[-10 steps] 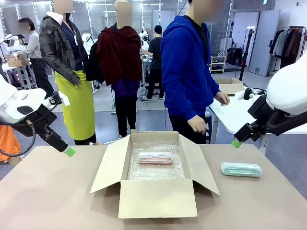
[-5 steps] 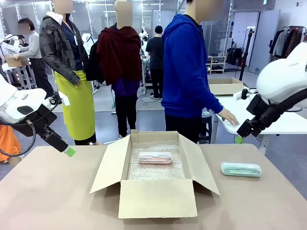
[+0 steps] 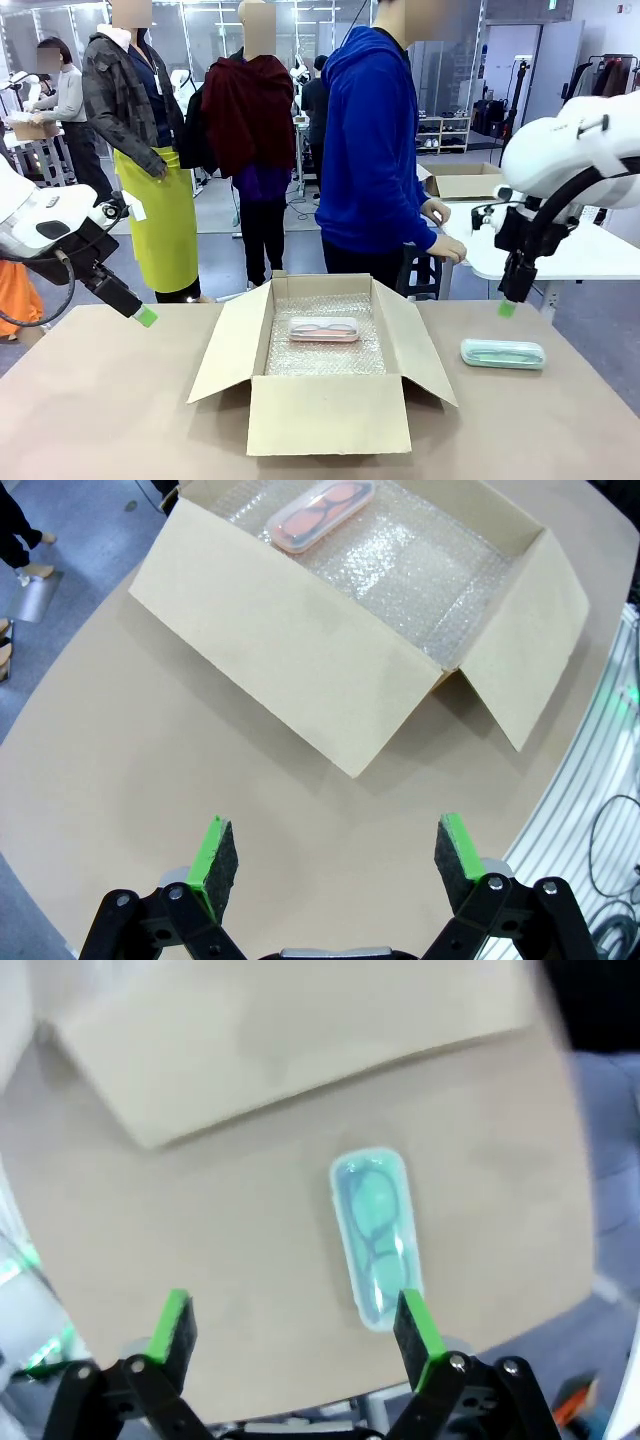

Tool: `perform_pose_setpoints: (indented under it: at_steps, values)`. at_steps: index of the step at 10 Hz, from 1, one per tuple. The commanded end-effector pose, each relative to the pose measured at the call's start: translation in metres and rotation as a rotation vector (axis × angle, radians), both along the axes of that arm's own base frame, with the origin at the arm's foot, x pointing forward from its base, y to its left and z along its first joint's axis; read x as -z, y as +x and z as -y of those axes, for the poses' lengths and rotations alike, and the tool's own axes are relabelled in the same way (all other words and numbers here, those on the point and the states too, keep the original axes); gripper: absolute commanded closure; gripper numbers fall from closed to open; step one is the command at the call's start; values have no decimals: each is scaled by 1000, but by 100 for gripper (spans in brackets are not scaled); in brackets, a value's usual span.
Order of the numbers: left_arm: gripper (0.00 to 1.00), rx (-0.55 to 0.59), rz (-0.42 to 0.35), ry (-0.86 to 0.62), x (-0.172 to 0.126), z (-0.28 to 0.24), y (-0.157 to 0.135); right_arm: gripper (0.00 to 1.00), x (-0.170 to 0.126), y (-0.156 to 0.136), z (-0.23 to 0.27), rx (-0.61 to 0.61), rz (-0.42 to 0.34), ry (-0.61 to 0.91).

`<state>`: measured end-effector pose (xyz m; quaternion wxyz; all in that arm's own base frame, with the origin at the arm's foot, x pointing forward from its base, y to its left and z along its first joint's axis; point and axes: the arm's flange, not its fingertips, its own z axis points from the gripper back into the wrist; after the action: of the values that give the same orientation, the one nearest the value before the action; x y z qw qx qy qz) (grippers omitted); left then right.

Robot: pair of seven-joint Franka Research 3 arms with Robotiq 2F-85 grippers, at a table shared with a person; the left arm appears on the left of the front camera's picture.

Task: Pack the glasses set securely to prepare it for shipping.
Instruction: Put the Glasses case from the right side of the table into the Package Box.

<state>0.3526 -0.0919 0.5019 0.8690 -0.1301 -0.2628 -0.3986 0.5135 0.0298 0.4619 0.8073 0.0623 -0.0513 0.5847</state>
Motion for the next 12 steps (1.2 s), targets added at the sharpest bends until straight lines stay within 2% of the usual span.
perform_pose_setpoints:
  at_steps: [1, 2, 3, 4, 10, 11, 12]
  values:
    - [0, 9, 0, -12, 0, -2, -1, 0, 17, 17, -3, -229, 5, -97]
    - [0, 9, 0, -12, 0, -2, -1, 0, 36, 16, -9, -262, 3, -120]
    - [0, 9, 0, -12, 0, -2, -1, 0, 48, 14, -9, -241, 9, -106]
    - [0, 9, 0, -12, 0, -2, -1, 0, 29, 12, -10, -214, -37, -71]
    - [0, 9, 0, -12, 0, -2, -1, 0, 29, 12, -10, -214, -37, -71]
    - [0, 9, 0, -12, 0, -2, -1, 0, 31, 13, -6, -229, -29, -87]
    - [0, 9, 0, -12, 0, -2, -1, 0, 48, 16, -6, -241, -2, -109]
